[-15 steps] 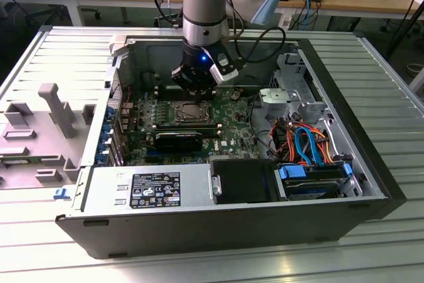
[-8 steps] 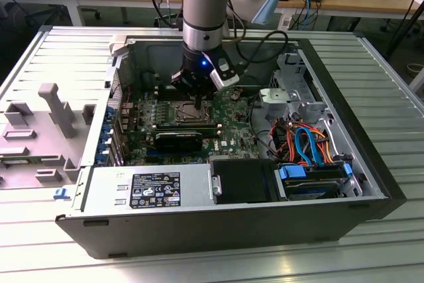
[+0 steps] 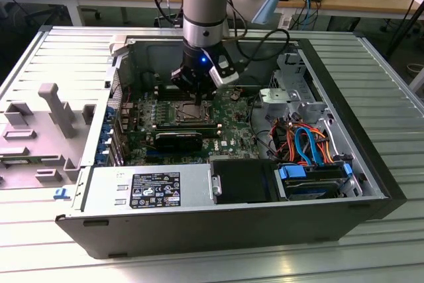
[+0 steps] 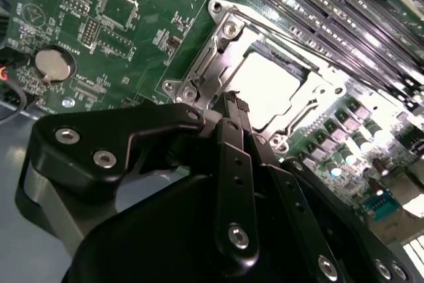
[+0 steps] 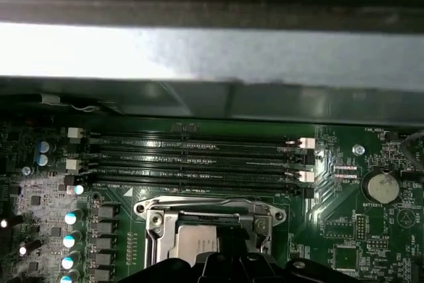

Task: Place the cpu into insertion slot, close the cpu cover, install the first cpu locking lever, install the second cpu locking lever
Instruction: 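Install the first cpu locking lever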

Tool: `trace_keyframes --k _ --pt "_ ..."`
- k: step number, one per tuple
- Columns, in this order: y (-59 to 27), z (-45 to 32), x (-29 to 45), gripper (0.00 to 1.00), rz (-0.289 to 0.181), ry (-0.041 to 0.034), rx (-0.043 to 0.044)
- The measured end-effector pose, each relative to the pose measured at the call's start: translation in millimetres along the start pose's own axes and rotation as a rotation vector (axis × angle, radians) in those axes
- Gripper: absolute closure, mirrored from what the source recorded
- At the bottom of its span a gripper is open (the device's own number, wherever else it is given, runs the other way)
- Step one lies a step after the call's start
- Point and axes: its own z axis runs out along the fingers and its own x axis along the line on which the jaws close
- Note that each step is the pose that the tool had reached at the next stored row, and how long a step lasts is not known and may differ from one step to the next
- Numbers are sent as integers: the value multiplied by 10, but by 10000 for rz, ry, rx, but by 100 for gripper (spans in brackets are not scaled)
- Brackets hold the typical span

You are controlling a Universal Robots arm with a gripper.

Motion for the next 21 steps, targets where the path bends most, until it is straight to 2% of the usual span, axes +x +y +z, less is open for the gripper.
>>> trace_keyframes --k 4,10,21 --pt "3 -126 2 89 0 0 0" --pt "6 -233 5 89 0 0 0" --pt "-4 -248 5 89 -2 3 4"
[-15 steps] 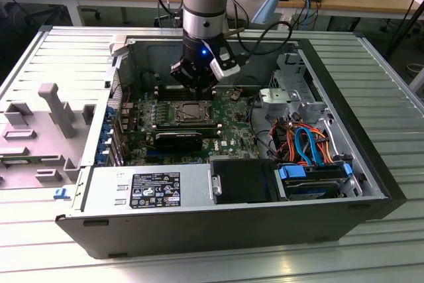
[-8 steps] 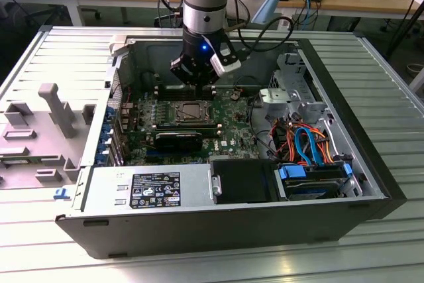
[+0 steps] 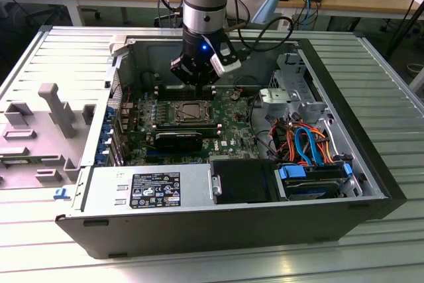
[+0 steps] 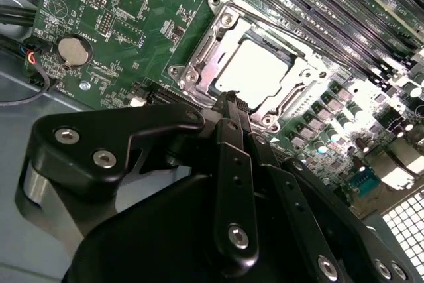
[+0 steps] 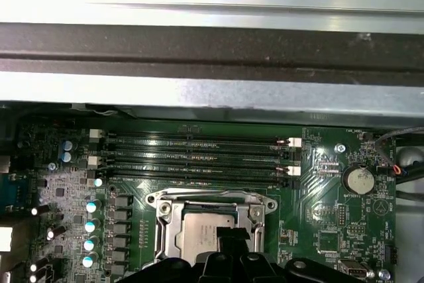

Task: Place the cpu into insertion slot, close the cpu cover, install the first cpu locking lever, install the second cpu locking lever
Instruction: 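Install the first cpu locking lever, then install the second cpu locking lever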

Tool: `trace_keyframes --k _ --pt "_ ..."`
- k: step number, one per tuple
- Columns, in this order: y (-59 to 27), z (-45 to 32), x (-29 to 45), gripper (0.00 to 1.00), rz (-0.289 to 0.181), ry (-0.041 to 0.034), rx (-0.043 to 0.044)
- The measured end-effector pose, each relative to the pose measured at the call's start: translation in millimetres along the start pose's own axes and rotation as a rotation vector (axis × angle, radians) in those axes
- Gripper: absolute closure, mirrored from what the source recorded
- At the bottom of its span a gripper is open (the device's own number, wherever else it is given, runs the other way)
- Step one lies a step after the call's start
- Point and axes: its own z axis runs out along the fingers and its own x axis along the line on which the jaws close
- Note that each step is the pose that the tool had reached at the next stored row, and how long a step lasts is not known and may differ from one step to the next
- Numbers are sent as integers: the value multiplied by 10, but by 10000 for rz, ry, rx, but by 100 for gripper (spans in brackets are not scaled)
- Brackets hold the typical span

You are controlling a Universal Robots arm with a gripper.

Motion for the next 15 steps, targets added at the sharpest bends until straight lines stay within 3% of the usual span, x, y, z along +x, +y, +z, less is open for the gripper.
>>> trace_keyframes --k 5,15 --pt "-123 0 7 89 3 -3 -4" --pt "-124 0 6 89 2 -3 -4"
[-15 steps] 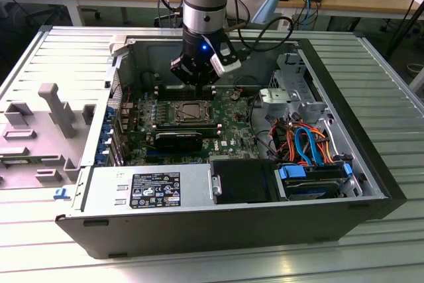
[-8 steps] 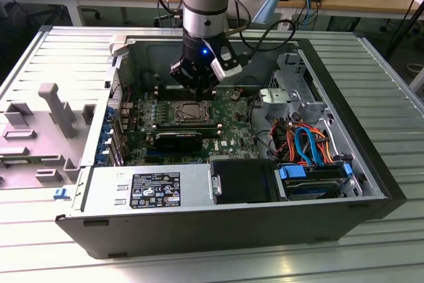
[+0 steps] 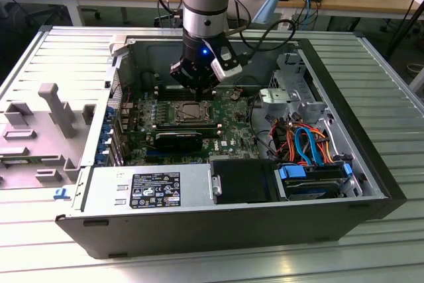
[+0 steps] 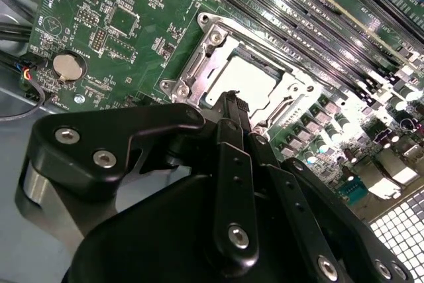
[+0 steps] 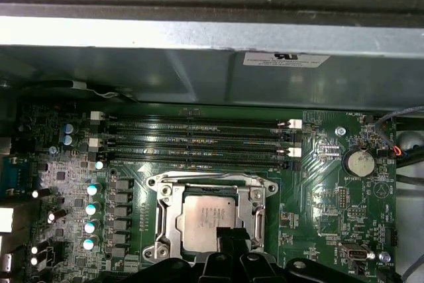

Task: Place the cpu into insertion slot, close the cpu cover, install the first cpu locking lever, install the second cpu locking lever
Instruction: 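Install the second cpu locking lever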

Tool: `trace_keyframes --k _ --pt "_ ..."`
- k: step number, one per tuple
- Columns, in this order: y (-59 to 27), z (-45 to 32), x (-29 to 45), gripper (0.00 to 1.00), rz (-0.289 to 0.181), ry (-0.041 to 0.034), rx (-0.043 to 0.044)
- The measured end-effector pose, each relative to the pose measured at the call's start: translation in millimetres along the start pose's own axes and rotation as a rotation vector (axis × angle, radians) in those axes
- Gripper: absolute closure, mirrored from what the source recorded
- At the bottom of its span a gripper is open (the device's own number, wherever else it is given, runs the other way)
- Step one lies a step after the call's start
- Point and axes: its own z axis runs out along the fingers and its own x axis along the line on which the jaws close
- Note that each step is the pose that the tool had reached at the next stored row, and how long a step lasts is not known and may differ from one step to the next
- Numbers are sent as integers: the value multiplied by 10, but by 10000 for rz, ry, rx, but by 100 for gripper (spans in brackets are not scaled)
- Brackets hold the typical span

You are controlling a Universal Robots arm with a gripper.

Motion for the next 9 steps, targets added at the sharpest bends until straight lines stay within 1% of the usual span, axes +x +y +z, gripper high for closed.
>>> trace_keyframes --k 7,9 --pt "-8 -1 0 89 -2 0 1" --pt "-56 -1 2 89 0 0 0"
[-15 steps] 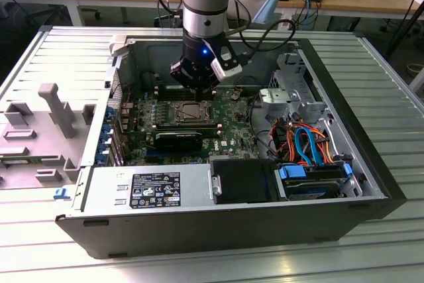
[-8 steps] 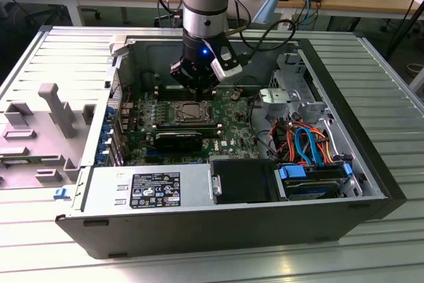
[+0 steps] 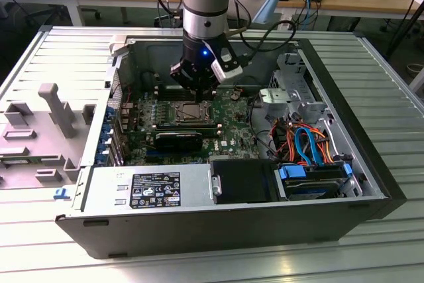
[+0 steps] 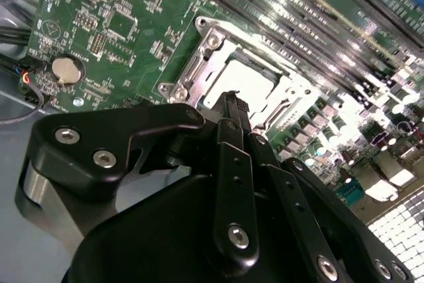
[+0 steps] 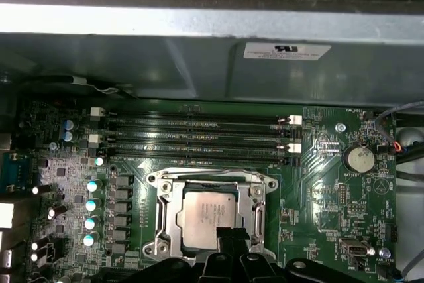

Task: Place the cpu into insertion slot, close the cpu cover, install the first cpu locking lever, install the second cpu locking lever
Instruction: 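Install the second cpu locking lever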

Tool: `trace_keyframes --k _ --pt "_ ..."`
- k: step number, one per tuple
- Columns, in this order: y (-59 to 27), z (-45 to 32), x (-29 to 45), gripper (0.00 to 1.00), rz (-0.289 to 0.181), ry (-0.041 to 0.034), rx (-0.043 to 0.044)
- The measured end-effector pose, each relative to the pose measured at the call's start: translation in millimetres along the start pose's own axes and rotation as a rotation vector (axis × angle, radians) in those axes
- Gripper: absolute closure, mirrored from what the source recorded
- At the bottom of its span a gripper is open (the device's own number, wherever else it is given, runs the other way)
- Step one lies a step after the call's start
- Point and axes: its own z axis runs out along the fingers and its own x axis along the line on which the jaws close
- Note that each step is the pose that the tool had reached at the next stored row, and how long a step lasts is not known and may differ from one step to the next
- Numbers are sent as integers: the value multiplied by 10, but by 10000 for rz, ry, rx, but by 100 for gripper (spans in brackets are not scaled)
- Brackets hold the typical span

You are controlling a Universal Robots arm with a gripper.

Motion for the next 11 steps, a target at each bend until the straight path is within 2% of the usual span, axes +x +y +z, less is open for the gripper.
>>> trace_keyframes --k 3,5,9,11 --pt "-81 3 -1 89 2 1 0" --pt "-148 22 -51 89 3 7 -1" --pt "-178 60 -85 89 -2 11 10" --pt "-240 84 -85 89 -2 9 8"
